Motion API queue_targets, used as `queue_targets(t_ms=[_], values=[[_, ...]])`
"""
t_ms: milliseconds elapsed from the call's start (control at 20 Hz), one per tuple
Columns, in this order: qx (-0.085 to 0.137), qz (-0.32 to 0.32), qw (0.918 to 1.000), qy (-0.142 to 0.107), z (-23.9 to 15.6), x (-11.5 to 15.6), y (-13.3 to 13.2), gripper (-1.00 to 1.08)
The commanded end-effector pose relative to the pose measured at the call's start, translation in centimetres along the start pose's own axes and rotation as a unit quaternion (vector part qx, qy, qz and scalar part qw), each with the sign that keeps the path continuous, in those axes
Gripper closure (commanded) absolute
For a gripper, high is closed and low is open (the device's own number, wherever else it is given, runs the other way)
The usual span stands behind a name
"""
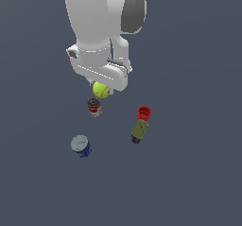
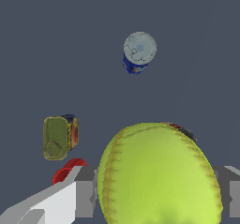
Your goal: Pick up a designated object from a clutter of objects.
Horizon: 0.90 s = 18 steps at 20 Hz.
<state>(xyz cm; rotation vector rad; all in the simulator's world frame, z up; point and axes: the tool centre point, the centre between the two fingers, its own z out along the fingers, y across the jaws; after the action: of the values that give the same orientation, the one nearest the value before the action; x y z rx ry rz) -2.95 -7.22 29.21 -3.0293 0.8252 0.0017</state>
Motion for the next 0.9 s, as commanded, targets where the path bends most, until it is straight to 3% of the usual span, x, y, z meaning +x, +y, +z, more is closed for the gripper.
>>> queue_targets(t_ms=[0, 450, 850], values=[[0.000, 0.000, 1.0000, 0.000, -2.3, -0.4, 1.2, 1.08], [0.000, 0.000, 1.0000, 0.001, -8.0, -1.2, 4.1, 1.08], [-0.001, 0.000, 1.0000, 0.001, -9.7, -1.3, 4.9, 1.08]])
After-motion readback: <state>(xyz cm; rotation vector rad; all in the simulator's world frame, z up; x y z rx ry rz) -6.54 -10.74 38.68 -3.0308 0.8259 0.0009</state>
